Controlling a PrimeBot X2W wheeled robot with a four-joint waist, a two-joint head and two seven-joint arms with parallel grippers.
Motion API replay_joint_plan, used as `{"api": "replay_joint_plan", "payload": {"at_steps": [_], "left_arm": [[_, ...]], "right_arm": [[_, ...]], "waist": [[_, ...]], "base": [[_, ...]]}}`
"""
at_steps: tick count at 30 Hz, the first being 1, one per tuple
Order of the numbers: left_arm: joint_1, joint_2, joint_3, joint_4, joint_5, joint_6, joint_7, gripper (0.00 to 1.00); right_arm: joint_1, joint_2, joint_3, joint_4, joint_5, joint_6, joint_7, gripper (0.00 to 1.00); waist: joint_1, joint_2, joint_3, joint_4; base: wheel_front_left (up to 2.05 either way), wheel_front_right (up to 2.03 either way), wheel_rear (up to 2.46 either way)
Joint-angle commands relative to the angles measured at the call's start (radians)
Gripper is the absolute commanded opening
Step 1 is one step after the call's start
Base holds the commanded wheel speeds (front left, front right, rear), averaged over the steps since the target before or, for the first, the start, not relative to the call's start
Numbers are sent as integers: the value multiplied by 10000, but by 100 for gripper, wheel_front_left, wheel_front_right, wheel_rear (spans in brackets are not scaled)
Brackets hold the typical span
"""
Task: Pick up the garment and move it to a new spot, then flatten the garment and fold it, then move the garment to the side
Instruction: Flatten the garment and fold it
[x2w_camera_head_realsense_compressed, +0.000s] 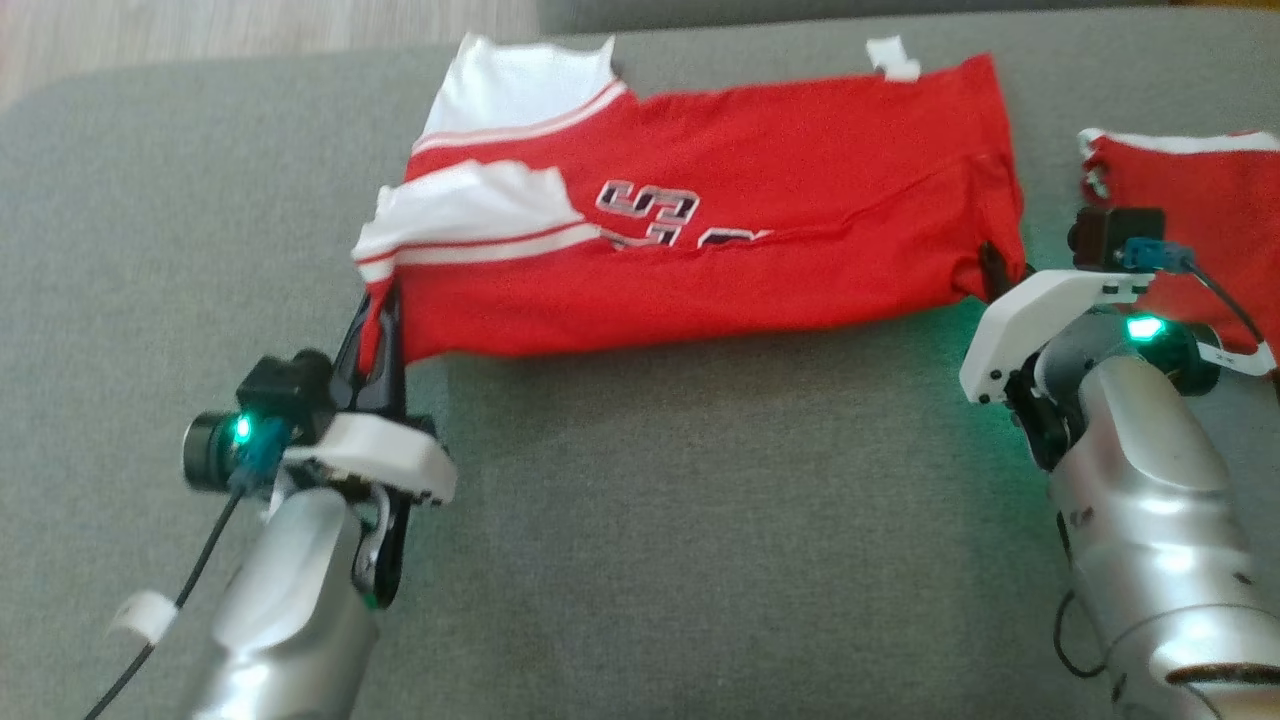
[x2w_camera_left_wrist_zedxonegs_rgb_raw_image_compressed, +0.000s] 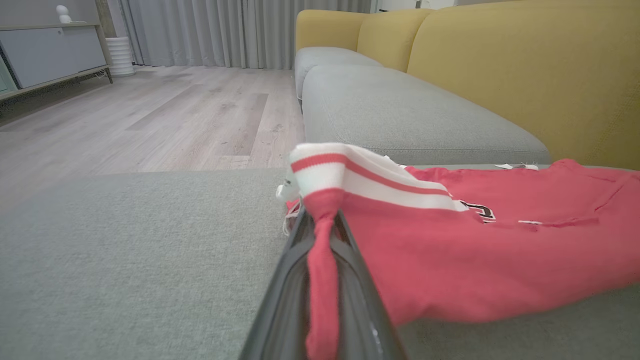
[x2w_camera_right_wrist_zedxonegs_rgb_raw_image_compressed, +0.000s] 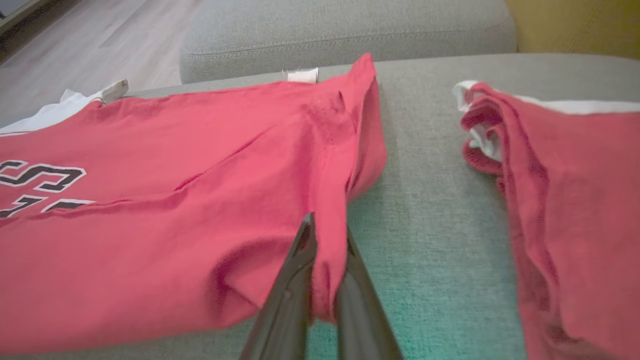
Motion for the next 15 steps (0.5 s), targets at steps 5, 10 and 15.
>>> {"api": "replay_joint_plan", "payload": {"at_steps": [5,10,15], "left_arm": [[636,549,450,-179,-185,43,-112,0],[1479,711,357,-403,-293,28,182,0],[2398,852,249,-1069,-477,23,772,0]], "right_arm": [[524,-306,1012,-770,343,-7,255,0],[1492,-685,1888,-1636,1282,-7,1048,0],[2696,-1235,2601,-2985,2236,-7,2145,0]], "waist": [[-1,0,-919,-330],[-1,0,-1630,-504],[-1,0,-2042,-675]], "base": [[0,0,0],[0,0,0],[0,0,0]]}}
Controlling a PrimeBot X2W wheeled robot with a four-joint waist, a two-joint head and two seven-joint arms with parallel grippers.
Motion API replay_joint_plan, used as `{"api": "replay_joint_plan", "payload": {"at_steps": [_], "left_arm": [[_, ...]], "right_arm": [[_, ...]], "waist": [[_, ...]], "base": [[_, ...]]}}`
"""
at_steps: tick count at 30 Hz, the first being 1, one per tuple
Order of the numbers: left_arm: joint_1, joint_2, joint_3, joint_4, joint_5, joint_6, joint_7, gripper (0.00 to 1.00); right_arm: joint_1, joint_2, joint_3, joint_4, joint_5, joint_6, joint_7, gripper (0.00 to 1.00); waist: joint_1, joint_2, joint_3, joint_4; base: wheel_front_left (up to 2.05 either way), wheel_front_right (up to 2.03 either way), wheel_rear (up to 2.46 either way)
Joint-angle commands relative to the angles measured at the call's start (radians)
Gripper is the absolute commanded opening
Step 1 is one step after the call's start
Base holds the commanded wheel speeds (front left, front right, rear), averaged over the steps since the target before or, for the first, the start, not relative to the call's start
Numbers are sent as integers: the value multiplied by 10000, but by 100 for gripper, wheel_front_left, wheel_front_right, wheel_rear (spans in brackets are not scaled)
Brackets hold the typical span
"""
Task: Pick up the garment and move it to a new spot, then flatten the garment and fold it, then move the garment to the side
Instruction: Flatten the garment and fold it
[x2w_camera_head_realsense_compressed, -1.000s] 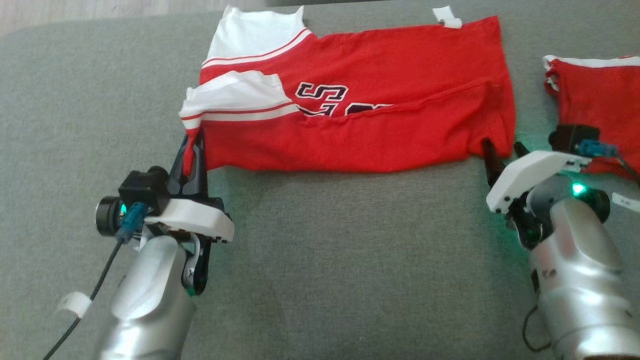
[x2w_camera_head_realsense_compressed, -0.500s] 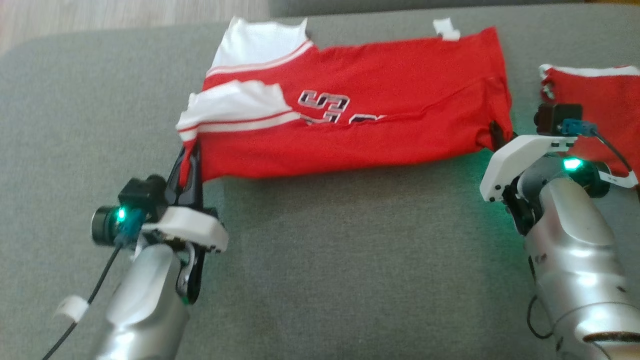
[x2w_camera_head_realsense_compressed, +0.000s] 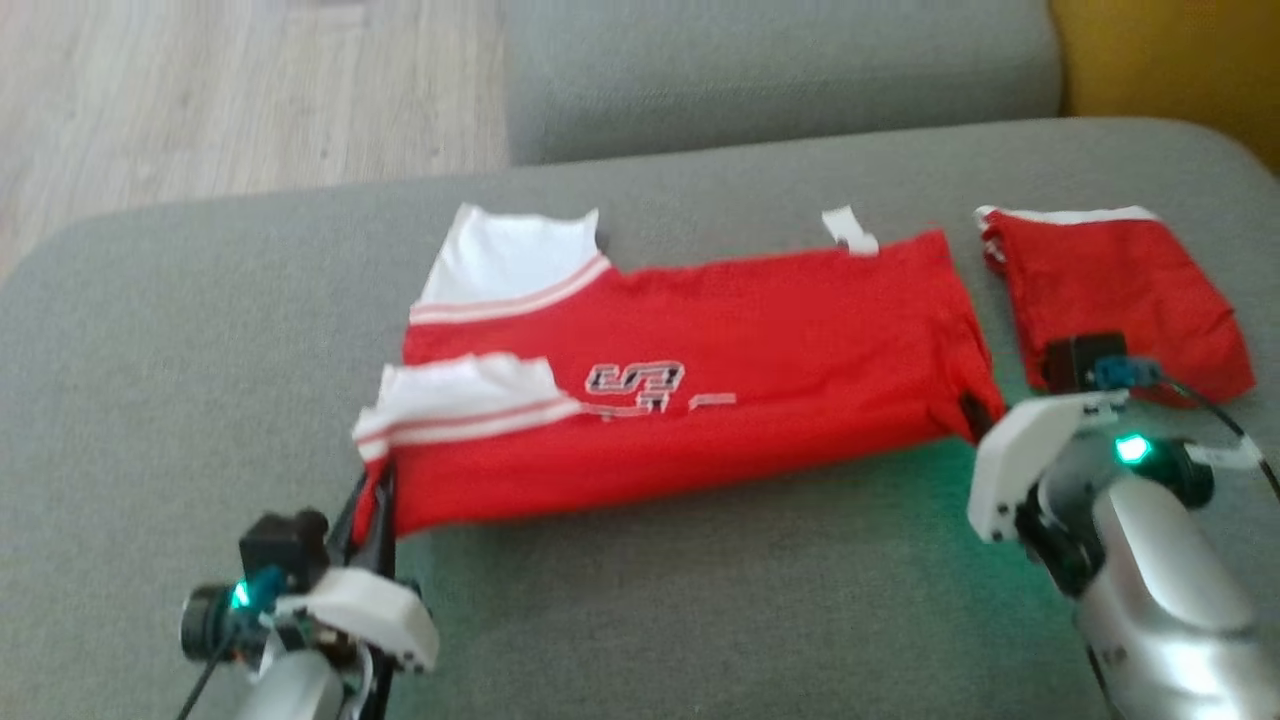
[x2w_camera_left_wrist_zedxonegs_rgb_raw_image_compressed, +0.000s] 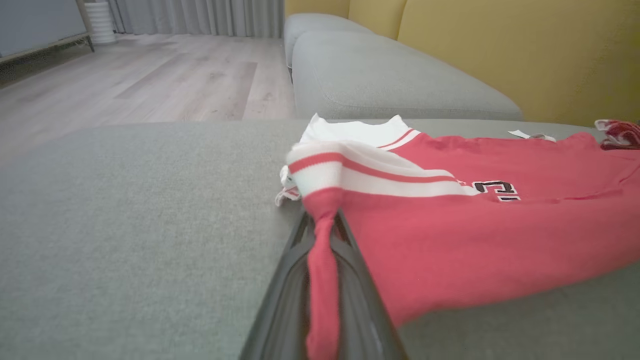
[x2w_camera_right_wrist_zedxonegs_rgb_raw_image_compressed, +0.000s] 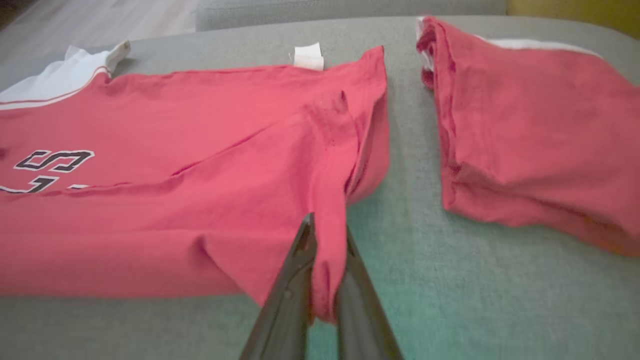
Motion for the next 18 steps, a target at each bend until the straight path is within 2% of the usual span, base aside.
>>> {"api": "replay_joint_plan", "payload": {"at_steps": [1,8,9,10,11,12,18], "left_arm": [[-20,347,280,-530,-91,26,203,0],[757,482,21,-1449,-194,111,1163,0],[818,505,-15,-1537,-203,128,1312,9],[859,519,-36,-1628,-211,161,1427,46],[882,530,-51,-1731,-210,205,1518,80],[893,539,-60,-1838,-208,248,1588,100],[690,615,197,-2568,-220,555,1338,100]], "right_arm": [[200,-339,282,-786,273,-9,303,0],[1578,-781,235,-2520,846,-9,1341,0],[1713,-785,136,-2764,840,-9,1392,16],[1827,-771,57,-3008,820,-9,1402,100],[1923,-718,-36,-3226,824,-9,1421,100],[1988,-663,-108,-3454,817,-9,1415,100],[2024,-382,-703,-4684,447,-9,806,100]], "waist": [[3,-1,-241,-152],[3,-1,-282,-238],[3,-1,-265,-248],[3,-1,-251,-257],[3,-1,-236,-264],[3,-1,-220,-271],[3,-1,-60,-323]], "base": [[0,0,0],[0,0,0],[0,0,0],[0,0,0],[0,0,0],[0,0,0],[0,0,0]]}}
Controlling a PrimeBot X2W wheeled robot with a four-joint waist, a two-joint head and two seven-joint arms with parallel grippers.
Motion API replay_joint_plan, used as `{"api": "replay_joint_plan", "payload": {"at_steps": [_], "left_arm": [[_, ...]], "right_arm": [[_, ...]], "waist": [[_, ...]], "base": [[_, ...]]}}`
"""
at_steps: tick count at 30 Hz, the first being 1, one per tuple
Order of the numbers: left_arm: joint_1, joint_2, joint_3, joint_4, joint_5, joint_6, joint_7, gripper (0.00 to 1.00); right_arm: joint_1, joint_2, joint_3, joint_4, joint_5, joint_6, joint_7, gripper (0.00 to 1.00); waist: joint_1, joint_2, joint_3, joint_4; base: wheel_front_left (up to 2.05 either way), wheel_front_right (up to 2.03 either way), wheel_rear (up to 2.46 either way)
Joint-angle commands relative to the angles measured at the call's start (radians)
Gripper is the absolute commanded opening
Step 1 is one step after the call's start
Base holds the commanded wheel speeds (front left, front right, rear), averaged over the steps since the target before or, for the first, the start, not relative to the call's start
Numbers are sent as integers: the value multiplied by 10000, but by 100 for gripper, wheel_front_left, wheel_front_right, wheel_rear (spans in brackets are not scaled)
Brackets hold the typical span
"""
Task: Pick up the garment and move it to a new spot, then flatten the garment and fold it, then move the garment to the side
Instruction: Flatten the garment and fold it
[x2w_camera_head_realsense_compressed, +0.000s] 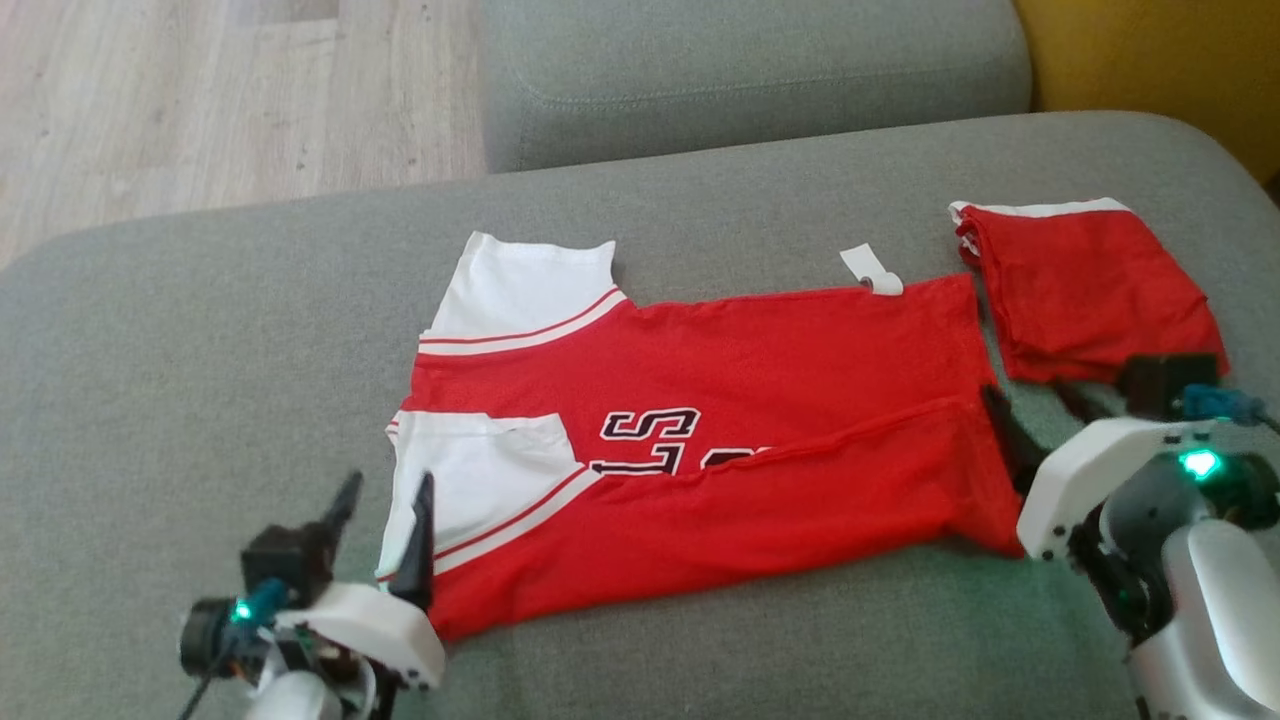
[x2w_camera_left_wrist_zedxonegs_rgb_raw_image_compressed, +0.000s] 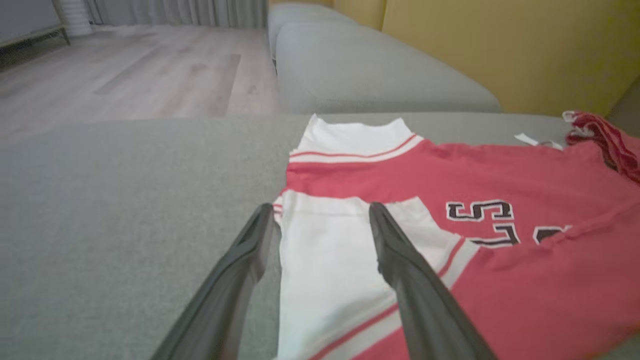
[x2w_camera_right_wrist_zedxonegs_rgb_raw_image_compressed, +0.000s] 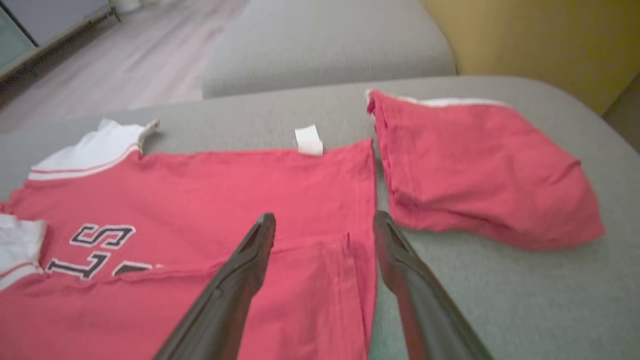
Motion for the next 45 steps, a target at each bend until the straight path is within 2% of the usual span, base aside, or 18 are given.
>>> {"api": "replay_joint_plan", "payload": {"at_steps": [1,7,12,16,20,24,36,45], "left_arm": [[-598,242,534,-535,-86,155,-317,100],[-1299,216,861,-1218,-121,168,-1204,100],[-2453,489,747,-1339,-19,-241,-1016,100],[-3942,886,597,-961,-7,-842,-268,100],[-5571,1330,330,-27,-205,-1535,988,100],[-6894,1794,-142,1071,-574,-1870,2323,100],[-8988,2901,-1739,3052,-1760,-1953,4078,100],[-9809,3178,-2514,4162,-2587,-1954,4627,100]], "right_arm": [[-330,49,12,-642,-123,-7,-367,100],[-656,372,-478,-1161,-631,-7,-1633,100],[-1211,647,-716,-1229,-1018,-7,-2439,100],[-1847,768,-689,-1185,-1191,-7,-2722,100],[-2547,813,-484,-1060,-1322,-7,-2883,100],[-3202,848,-158,-852,-1370,-7,-3043,100],[-4319,1041,494,-439,-1311,-7,-3411,100],[-4575,1117,664,-181,-1281,-7,-3696,100]], "waist": [[0,-1,74,-15],[0,-1,420,-75],[0,-1,979,-179],[0,-1,1634,-328],[0,-1,2345,-564],[0,-1,2934,-881],[0,-1,4174,-1720],[0,-1,4601,-2119]], "base": [[0,0,0],[0,0,0],[0,0,0],[0,0,0],[0,0,0],[0,0,0],[0,0,0],[0,0,0]]}}
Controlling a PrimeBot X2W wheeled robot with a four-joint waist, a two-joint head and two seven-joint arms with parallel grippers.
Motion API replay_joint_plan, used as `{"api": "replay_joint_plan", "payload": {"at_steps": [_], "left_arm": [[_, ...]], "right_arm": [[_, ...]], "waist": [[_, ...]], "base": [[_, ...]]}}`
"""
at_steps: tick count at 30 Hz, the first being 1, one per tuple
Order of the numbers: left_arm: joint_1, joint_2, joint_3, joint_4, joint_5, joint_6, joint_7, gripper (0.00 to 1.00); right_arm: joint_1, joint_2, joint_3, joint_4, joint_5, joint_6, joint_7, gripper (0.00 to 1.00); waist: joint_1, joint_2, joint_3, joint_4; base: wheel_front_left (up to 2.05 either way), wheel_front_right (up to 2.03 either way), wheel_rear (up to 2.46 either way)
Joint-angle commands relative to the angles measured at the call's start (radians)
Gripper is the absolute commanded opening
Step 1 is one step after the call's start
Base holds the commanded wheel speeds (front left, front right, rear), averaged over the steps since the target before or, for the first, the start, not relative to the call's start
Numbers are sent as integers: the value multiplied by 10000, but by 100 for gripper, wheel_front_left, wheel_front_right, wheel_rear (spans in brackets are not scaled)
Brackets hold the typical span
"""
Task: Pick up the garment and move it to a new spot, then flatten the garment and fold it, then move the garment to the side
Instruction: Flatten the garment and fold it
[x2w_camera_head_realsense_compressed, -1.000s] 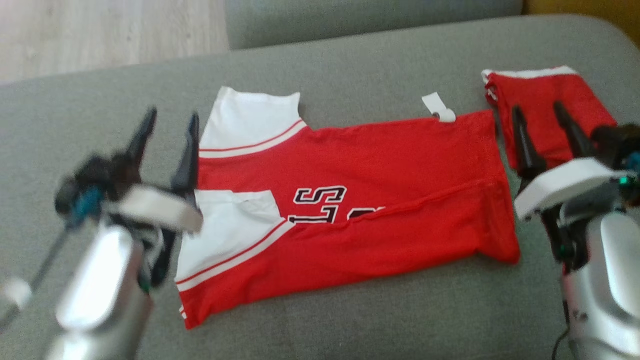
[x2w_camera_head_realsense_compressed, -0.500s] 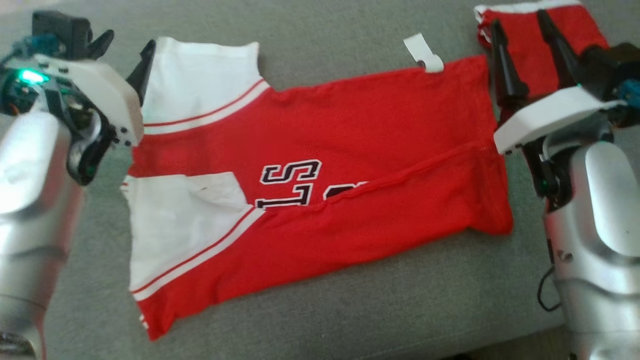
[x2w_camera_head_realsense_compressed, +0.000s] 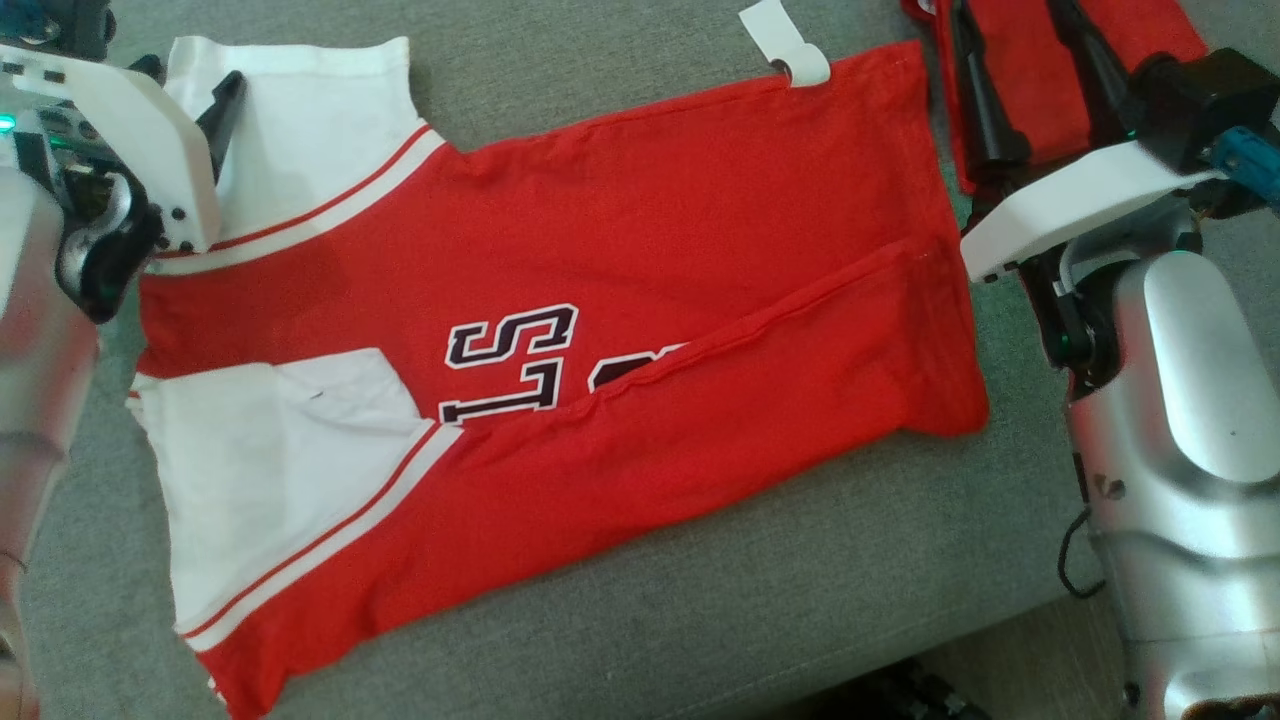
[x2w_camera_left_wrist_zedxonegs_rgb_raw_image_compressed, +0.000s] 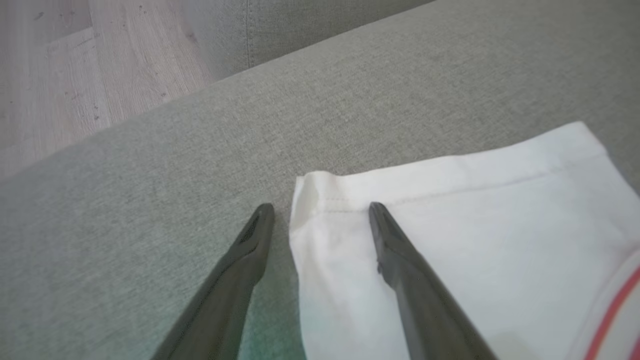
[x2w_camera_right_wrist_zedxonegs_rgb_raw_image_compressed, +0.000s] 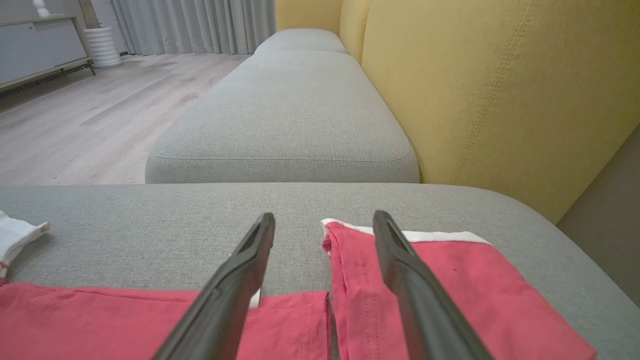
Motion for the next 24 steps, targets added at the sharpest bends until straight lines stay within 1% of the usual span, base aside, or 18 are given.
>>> {"api": "replay_joint_plan", "payload": {"at_steps": [1,8,9,10,11,13,15,20,24], "left_arm": [[-523,556,230,-141,-82,19,127,100],[-697,460,-50,403,-709,18,836,100],[-673,415,-84,438,-871,18,1014,98],[-652,380,-123,429,-1031,18,1167,48],[-641,357,-163,384,-1168,18,1254,0],[-629,337,-228,272,-1354,18,1217,0],[-644,360,-256,167,-1399,18,862,0],[-679,277,-152,-112,-1339,18,-855,0],[-562,182,-158,-383,-1233,18,-2150,0]], "right_arm": [[-217,113,147,-296,21,-7,-129,100],[-240,37,111,-314,-21,-7,-149,100],[-247,22,108,-319,-30,-7,-140,100],[-255,3,99,-328,-39,-7,-127,100],[-262,-19,85,-337,-47,-7,-113,100],[-262,-84,43,-346,-68,-7,-88,100],[-254,-159,31,-340,-85,-7,-49,100],[-232,-477,277,-269,33,-7,157,100],[-208,-897,534,-30,259,-7,415,100]], "waist": [[0,0,29,-36],[0,0,128,-52],[0,0,124,-37],[0,0,120,-15],[0,0,114,16],[0,0,76,114],[0,0,4,235],[0,0,-337,692],[0,0,-688,1166]], "base": [[0,0,0],[0,0,0],[0,0,0],[0,0,0],[0,0,0],[0,0,0],[0,0,0],[0,0,0],[0,0,0]]}}
